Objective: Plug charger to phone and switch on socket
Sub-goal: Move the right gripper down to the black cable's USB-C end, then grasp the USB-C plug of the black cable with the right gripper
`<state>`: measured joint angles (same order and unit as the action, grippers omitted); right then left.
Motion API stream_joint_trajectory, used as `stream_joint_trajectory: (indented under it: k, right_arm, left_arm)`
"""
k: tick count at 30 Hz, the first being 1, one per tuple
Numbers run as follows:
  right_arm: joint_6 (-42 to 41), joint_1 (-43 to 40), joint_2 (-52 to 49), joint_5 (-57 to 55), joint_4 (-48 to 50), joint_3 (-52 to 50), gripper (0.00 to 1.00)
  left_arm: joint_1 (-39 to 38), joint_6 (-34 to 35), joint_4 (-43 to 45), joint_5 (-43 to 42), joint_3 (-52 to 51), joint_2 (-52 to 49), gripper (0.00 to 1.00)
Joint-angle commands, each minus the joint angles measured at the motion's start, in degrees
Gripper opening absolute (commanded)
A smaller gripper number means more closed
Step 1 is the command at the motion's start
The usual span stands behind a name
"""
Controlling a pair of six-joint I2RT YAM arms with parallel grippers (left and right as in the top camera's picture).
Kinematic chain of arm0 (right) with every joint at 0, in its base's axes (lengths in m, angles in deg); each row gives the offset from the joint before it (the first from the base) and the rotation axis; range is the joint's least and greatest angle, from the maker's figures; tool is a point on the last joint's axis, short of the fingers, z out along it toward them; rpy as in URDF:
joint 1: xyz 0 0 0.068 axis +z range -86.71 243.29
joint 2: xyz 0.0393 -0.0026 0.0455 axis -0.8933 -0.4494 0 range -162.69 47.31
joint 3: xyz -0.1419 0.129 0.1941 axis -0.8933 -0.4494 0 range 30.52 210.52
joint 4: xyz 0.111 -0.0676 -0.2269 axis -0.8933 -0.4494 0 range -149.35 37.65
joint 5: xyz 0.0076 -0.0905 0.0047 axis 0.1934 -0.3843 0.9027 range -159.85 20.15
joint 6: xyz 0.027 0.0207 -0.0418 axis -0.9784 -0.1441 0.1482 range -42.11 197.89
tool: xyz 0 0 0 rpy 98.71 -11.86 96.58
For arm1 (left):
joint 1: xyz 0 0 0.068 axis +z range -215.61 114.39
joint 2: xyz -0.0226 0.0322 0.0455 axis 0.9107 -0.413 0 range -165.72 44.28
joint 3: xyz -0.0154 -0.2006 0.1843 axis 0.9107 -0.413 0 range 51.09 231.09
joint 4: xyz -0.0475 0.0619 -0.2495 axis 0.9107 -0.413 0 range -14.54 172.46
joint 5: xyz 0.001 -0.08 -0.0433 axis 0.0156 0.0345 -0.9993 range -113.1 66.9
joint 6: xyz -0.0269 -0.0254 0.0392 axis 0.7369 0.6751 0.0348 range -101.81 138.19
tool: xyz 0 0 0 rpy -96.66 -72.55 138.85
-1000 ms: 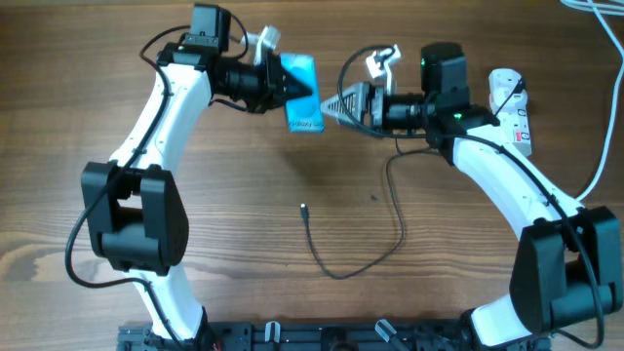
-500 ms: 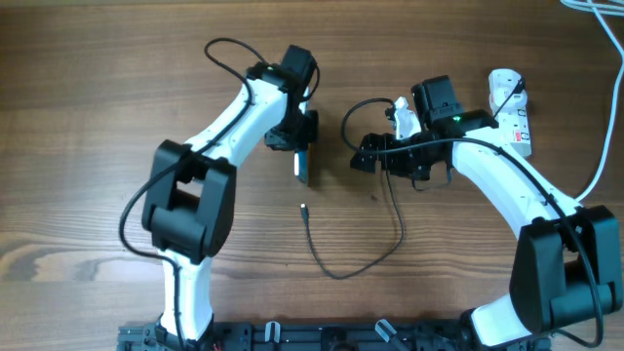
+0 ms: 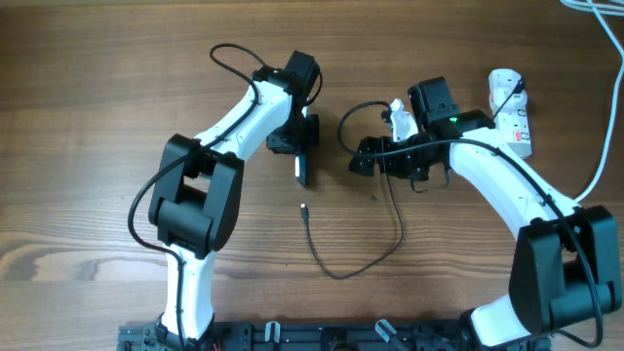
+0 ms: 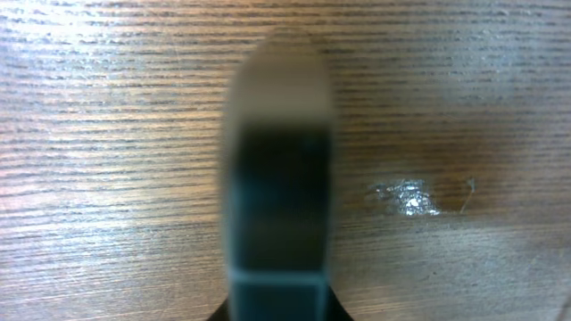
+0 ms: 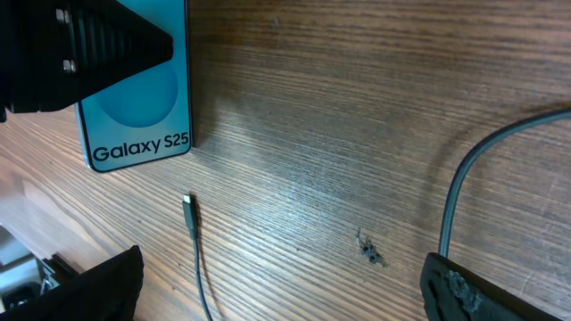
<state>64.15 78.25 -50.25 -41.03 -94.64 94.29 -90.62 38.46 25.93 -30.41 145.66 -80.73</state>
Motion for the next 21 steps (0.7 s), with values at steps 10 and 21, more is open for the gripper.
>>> stream_joint_trajectory:
  k: [10,21]
  right_arm:
    - [4.74,1.14,3.1,0.72,-6.23,7.39,0.59]
    - [-13.84,28.17,-1.55,-25.33,-12.76,12.28,0.59]
  left_arm:
    - [9.6,0.15,-1.14,-18.14,0.61,9.33,0.04]
    - [33.64,-10.64,-5.7,-58.66,0.26,12.83,0.04]
